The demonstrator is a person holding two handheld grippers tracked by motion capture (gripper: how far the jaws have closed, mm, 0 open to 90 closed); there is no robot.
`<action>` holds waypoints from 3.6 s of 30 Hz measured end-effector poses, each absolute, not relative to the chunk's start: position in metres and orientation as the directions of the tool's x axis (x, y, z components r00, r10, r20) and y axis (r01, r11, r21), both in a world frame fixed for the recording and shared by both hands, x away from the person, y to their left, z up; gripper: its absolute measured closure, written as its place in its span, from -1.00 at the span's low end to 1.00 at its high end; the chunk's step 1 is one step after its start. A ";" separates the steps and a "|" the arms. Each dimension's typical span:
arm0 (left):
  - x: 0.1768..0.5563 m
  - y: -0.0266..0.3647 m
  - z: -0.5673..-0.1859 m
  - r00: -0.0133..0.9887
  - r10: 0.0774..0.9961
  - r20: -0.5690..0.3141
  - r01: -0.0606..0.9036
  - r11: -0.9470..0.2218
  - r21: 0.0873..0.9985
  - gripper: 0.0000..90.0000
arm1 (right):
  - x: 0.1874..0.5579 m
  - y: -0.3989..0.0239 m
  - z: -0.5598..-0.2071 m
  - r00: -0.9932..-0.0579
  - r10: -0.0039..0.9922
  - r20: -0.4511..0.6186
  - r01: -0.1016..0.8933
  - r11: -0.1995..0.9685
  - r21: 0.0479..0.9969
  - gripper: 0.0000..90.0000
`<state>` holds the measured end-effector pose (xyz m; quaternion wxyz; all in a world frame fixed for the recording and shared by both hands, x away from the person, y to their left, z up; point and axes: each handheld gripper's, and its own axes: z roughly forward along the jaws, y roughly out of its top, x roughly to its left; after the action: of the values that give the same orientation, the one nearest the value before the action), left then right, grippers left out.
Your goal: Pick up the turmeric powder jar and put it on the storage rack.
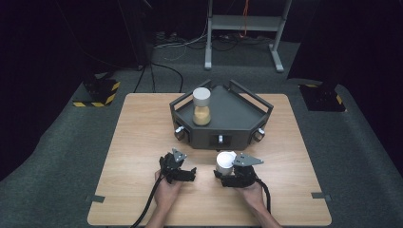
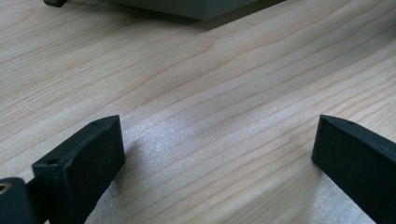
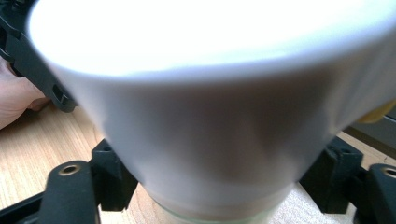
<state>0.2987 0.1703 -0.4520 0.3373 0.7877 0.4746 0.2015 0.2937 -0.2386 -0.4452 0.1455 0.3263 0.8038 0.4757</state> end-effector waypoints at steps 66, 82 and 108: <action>0.299 0.169 -0.452 0.466 0.885 -0.001 0.613 -0.321 0.722 -0.95 | 0.295 -0.264 -0.384 -0.672 0.739 0.058 0.387 0.284 0.877 -0.33; 0.299 0.169 -0.452 0.466 0.885 0.000 0.612 -0.322 0.722 -0.95 | 0.308 -0.267 -0.348 -0.683 0.728 0.061 0.365 0.268 0.892 -0.33; 0.299 0.170 -0.452 0.466 0.885 -0.001 0.613 -0.322 0.722 -0.95 | 0.332 -0.269 -0.309 -0.662 0.747 0.059 0.375 0.261 0.890 -0.33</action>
<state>0.2988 0.1695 -0.4518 0.3362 0.7875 0.4753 0.2023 0.3319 -0.2691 -0.3095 0.1914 0.3638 0.7708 0.4867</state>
